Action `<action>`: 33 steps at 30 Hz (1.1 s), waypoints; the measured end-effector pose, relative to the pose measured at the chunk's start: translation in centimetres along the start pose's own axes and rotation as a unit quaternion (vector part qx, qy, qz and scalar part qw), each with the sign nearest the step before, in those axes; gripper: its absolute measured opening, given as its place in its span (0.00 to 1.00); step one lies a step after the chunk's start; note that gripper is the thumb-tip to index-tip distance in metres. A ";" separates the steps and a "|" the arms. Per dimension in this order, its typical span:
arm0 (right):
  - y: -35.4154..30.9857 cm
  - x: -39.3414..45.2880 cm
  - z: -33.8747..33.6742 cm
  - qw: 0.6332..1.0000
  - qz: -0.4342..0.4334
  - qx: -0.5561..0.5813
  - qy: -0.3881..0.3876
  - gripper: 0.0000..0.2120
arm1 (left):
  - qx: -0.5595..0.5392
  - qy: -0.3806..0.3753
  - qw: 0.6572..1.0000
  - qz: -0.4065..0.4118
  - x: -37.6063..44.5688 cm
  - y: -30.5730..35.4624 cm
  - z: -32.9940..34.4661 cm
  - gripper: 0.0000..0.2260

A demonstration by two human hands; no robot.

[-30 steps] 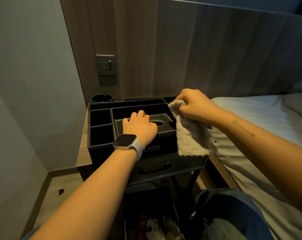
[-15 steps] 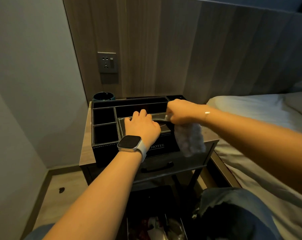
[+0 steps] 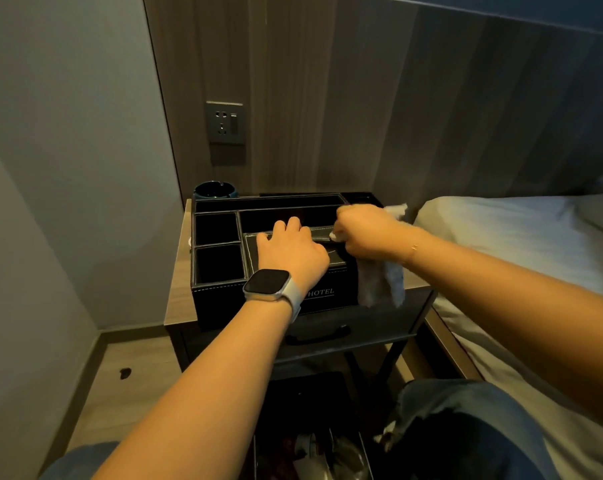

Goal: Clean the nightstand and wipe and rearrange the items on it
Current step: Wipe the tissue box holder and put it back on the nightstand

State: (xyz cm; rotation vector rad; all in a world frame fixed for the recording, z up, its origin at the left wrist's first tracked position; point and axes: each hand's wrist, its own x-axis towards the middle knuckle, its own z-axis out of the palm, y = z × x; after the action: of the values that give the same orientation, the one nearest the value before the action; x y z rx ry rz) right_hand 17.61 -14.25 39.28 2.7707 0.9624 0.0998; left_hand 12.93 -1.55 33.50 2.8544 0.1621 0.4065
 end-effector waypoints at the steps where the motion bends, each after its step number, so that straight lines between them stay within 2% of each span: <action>1: 0.4 -1.6 0.1 0.999 -0.010 0.034 0.000 0.08 | 0.003 0.001 1.000 0.000 0.1 0.1 0.0 0.18; 4: 0.9 -6.6 -0.7 0.980 -0.018 0.196 -0.001 0.12 | -0.012 -0.004 1.000 0.005 0.2 -0.1 -0.4 0.17; 6: 1.3 -7.5 -0.7 0.963 0.031 0.259 0.070 0.15 | -0.045 0.008 0.999 0.026 -0.4 -0.6 -1.3 0.15; 8: 1.3 -6.0 0.2 0.949 0.125 0.251 0.148 0.14 | -0.049 0.063 0.996 0.040 -1.6 -2.2 -2.7 0.15; 11: -1.4 -3.9 2.1 0.945 0.201 0.205 0.159 0.12 | -0.017 0.181 0.983 -0.025 -3.7 -6.9 -3.8 0.14; 13: -4.4 -3.9 3.4 0.952 0.192 0.144 0.193 0.12 | -0.028 0.176 0.979 -0.102 -4.7 -9.3 -3.4 0.13; 14: -5.8 -4.3 3.7 0.952 0.164 0.149 0.213 0.12 | -0.048 0.157 0.978 -0.125 -4.9 -9.8 -2.9 0.13; 15: -6.8 -4.9 3.6 0.949 0.122 0.188 0.221 0.12 | -0.068 0.143 0.979 -0.132 -4.9 -9.9 -2.5 0.13; 17: -7.5 -5.8 2.1 0.929 0.076 0.310 0.188 0.14 | -0.102 0.137 0.978 -0.118 -4.8 -9.7 -2.1 0.13; 19: -5.6 -5.4 1.0 0.902 0.127 0.368 0.187 0.14 | -0.141 0.142 0.974 -0.103 -4.7 -9.9 -2.1 0.12; 20: -4.2 -4.6 0.8 0.895 0.173 0.356 0.206 0.14 | -0.162 0.143 0.972 -0.096 -4.8 -10.1 -2.1 0.12; 22: -2.8 -3.5 1.2 0.913 0.242 0.262 0.200 0.12 | -0.209 0.147 0.963 -0.086 -5.0 -10.7 -2.1 0.13; 23: -3.4 -3.3 1.4 0.929 0.246 0.212 0.177 0.12 | -0.233 0.153 0.957 -0.082 -5.0 -10.8 -2.0 0.14; 25: -6.2 -2.7 2.0 0.950 0.210 0.174 0.154 0.13 | -0.269 0.166 0.946 -0.072 -5.0 -10.9 -1.9 0.18; 27: -9.3 -2.8 1.8 0.950 0.119 0.236 0.164 0.14 | -0.291 0.176 0.938 -0.072 -5.2 -10.9 -1.8 0.20; 29: -10.8 -3.1 0.9 0.919 0.058 0.363 0.146 0.14 | -0.349 0.177 0.915 -0.099 -5.5 -10.6 -2.2 0.22; 30: -10.6 -2.7 0.5 0.899 0.063 0.406 0.151 0.14 | -0.387 0.168 0.899 -0.120 -5.6 -10.5 -2.4 0.22; 32: -9.4 -1.6 -0.1 0.879 0.117 0.421 0.188 0.15 | -0.444 0.148 0.870 -0.154 -5.7 -10.6 -2.6 0.21; 33: -9.2 -1.1 -0.1 0.887 0.132 0.398 0.195 0.15 | -0.468 0.139 0.857 -0.165 -5.7 -10.7 -2.6 0.20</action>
State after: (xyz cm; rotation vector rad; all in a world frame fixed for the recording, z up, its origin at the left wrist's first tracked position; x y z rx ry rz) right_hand 11.16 -7.86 37.36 3.7484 0.8170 0.4006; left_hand 5.96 8.55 31.57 1.7558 0.3773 0.6100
